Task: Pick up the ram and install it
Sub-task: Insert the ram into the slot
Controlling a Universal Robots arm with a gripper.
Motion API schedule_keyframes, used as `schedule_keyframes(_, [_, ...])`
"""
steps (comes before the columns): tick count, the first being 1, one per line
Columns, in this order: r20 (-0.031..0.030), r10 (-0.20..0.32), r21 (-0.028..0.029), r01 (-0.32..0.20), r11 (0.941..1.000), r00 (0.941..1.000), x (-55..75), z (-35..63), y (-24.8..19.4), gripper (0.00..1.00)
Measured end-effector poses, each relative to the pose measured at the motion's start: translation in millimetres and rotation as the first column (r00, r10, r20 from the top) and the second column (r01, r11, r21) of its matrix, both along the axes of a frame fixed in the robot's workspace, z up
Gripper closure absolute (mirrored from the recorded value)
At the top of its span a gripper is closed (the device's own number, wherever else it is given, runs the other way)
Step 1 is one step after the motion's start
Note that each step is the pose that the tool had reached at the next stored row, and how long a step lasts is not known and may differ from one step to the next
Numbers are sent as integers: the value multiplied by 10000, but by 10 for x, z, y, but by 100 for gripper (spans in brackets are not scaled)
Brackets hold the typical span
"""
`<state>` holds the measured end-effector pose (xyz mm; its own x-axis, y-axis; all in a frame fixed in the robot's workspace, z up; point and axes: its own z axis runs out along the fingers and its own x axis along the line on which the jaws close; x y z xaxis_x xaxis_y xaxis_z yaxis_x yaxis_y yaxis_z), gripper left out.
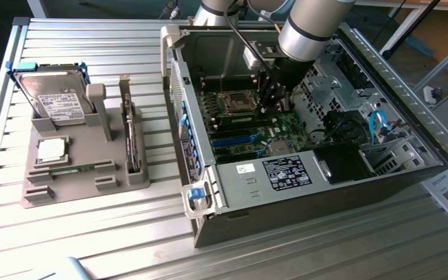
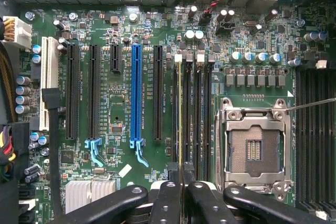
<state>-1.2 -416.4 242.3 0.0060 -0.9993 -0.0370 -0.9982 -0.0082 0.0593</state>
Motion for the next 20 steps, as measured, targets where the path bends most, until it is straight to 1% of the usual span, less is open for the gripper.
schedule_keyframes(4, [0, 0, 0, 0, 10000, 10000, -8, 0, 0, 88])
schedule_keyframes(6, [0, 0, -5, 0, 10000, 10000, -9, -1, -9, 88])
schedule_keyframes(20, [0, -77, -6, 77, 10000, 10000, -8, -1, -9, 88])
